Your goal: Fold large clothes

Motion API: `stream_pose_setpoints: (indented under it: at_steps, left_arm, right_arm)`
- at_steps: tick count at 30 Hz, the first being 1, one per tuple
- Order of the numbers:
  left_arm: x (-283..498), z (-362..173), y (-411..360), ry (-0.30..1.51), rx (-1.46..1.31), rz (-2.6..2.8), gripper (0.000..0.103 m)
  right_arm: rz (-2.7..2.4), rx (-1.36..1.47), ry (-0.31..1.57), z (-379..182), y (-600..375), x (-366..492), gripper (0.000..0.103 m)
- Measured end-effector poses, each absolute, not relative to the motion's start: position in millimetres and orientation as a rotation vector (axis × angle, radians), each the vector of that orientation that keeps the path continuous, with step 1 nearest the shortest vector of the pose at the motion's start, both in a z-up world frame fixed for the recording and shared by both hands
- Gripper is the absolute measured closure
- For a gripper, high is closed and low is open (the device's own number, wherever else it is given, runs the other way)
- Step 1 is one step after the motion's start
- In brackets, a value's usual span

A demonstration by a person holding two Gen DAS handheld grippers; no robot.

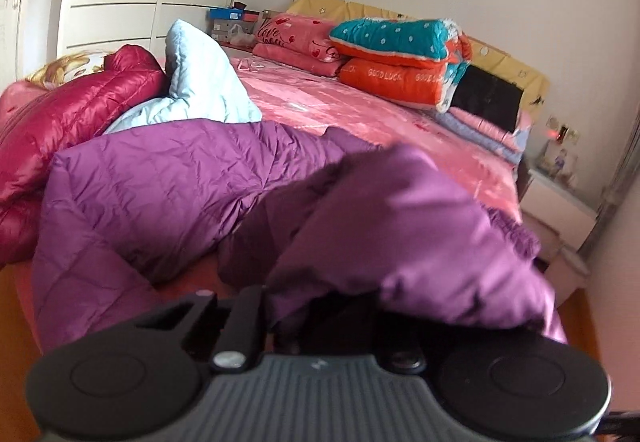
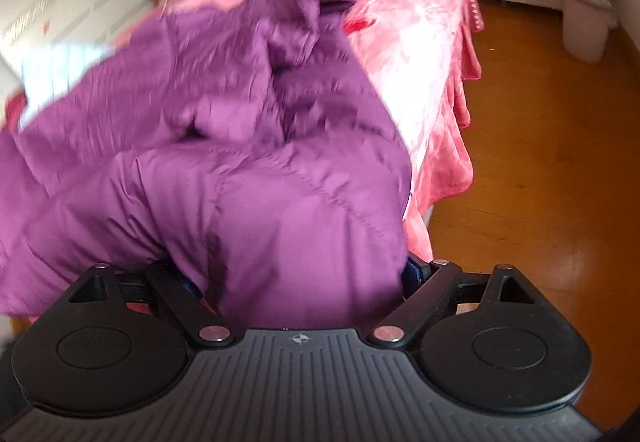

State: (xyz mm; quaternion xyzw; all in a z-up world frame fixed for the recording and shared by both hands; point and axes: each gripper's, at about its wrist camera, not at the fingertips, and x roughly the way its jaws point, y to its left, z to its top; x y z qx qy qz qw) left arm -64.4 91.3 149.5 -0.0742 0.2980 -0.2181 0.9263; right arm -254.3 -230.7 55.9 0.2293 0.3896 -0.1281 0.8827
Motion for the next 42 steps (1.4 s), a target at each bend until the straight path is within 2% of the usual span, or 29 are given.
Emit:
stream_pose_setpoints:
  at_steps: [1,2,3,6,8,12,17,22,26,28,29,31,32,34,37,38,39,42]
  left_arm:
    - [-67,153,96,0.613,-0.167,-0.451,0.094]
    - [-70,156,99,0.613,-0.178,-0.454,0.094]
    - [-72,159,102,0.609,-0.182,-0.456,0.094]
    - [-80,167,108,0.589,-0.184,-0.459,0.095]
    - [-84,172,114,0.575,-0.194,-0.459,0.095]
    - [-92,185,132,0.556,-0.245,-0.461,0.096]
    - [-98,198,157,0.549,-0.306,-0.443,0.096]
    - [-100,188,170,0.604,-0.246,-0.391,0.095]
    - [-94,146,171,0.740,-0.157,-0.339,0.093]
    - [-94,123,169,0.790,-0.123,-0.316,0.093]
    - [-95,113,169,0.812,-0.107,-0.304,0.092]
    - [-99,98,166,0.837,-0.062,-0.289,0.090]
    - [-102,94,165,0.842,-0.038,-0.291,0.088]
    - [-106,91,169,0.848,-0.017,-0.298,0.081]
    - [-111,93,174,0.850,-0.002,-0.308,0.070]
    - [-113,94,176,0.852,0.011,-0.311,0.061]
    - [-117,95,177,0.850,0.027,-0.311,0.053]
    - [-127,98,185,0.844,0.062,-0.309,0.043]
  right_arm:
    - [-0.267,0.466,0.827,54,-228,-254,0.016]
    - [-0.268,0.463,0.832,53,-227,-254,0.032]
    - [-0.277,0.457,0.824,55,-227,-255,0.042]
    - [-0.298,0.432,0.782,64,-227,-262,0.060]
    - [-0.312,0.429,0.733,74,-226,-267,0.067]
    - [-0.333,0.371,0.610,114,-220,-284,0.073]
    - [-0.300,0.363,0.491,167,-214,-295,0.074]
    - [-0.279,0.362,0.472,197,-214,-299,0.074]
    - [-0.305,0.217,0.594,188,-202,-291,0.072]
    - [-0.336,0.139,0.648,175,-197,-286,0.068]
    - [-0.356,0.095,0.674,167,-194,-282,0.064]
    - [-0.403,-0.017,0.716,147,-186,-275,0.046]
    - [-0.417,-0.060,0.740,139,-183,-272,0.034]
    - [-0.418,-0.125,0.795,121,-178,-267,0.025]
    - [-0.385,-0.168,0.867,106,-175,-273,0.007]
    - [-0.374,-0.172,0.892,103,-176,-276,0.003]
    - [-0.362,-0.172,0.909,102,-175,-278,0.003]
    - [-0.315,-0.157,0.952,100,-165,-294,0.003]
